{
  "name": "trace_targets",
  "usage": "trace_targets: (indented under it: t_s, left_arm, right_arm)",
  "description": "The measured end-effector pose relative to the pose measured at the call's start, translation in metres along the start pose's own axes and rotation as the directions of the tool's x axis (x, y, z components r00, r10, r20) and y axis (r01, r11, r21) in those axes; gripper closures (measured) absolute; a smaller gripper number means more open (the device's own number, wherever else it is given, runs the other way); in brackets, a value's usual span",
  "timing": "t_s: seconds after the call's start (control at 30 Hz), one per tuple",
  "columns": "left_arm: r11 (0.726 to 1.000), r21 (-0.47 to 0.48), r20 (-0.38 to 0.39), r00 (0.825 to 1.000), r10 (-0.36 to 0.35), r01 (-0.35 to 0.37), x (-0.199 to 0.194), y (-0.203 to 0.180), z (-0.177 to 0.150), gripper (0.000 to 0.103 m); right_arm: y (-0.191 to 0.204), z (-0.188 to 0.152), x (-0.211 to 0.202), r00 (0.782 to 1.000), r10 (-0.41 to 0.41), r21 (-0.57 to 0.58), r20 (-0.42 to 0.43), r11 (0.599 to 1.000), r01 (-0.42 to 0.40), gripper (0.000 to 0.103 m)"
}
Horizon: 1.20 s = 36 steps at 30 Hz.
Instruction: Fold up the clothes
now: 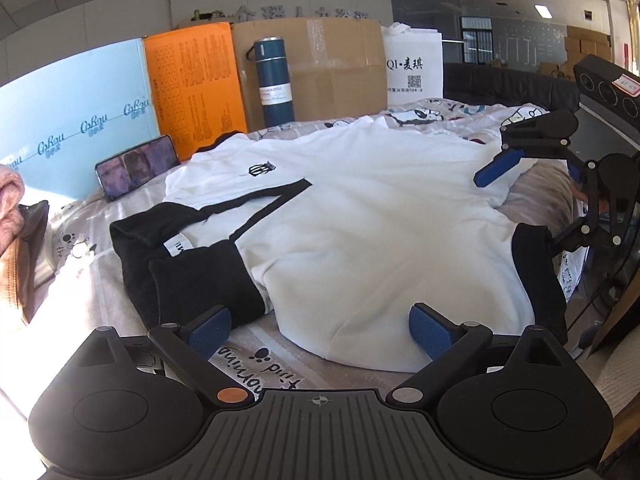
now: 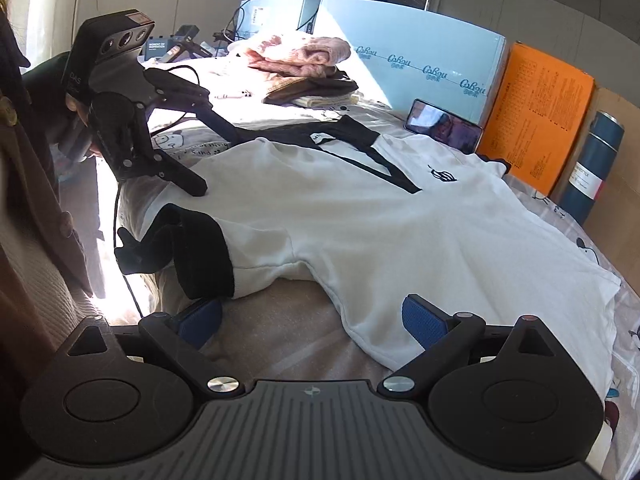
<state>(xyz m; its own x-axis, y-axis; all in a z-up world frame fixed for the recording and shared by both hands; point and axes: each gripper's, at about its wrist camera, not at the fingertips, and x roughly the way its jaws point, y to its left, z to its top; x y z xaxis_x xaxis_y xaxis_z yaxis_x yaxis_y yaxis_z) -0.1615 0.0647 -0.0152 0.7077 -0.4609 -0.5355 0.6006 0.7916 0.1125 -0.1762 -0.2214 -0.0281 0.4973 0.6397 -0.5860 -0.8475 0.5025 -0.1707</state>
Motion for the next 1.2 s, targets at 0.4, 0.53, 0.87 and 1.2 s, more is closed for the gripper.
trace_targets:
  t_s: [0.4, 0.53, 0.87, 1.2]
  left_arm:
    - [0.967, -0.129, 0.249, 0.951, -0.181, 0.218, -0.026, 0.013, 0.017, 0.005]
    - [0.949, -0.166, 0.291, 0.933, -0.213, 0.269, -0.026, 0.017, 0.016, 0.005]
    - [0.857, -0.205, 0.306, 0.862, -0.403, 0.473, 0.0, 0.01, 0.01, 0.005]
    - [0.83, -0.278, 0.245, 0.871, -0.426, 0.484, 0.014, 0.009, -0.005, 0.005]
  right_arm:
    - [0.004, 0.018, 0.018, 0.973, 0.177, -0.031, 0.147, 0.984, -0.175, 0.009]
    - [0.01, 0.023, 0.02, 0.959, 0.238, -0.079, 0.155, 0.97, -0.228, 0.033]
    - [-0.034, 0.026, 0.021, 0.921, 0.304, 0.188, 0.242, 0.917, -0.352, 0.089]
    - [-0.04, 0.018, 0.004, 0.915, 0.327, 0.199, 0.238, 0.905, -0.375, 0.028]
